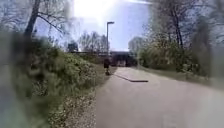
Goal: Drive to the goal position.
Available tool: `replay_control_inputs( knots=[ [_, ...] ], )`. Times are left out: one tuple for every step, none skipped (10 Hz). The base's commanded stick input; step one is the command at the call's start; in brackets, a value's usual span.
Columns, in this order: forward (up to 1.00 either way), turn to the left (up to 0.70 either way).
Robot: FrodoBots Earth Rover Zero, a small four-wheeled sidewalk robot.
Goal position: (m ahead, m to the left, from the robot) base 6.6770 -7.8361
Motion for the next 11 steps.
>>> replay_control_inputs(
  knots=[
    [0.7, 0.0],
    [0.7, 0.0],
    [0.7, 0.0],
    [0.7, 0.0],
    [0.7, 0.0],
    [0.7, 0.0],
    [0.7, 0.0],
    [0.7, 0.0],
    [0.7, -0.01],
    [0.7, -0.08],
    [0.7, -0.14]
  ],
)
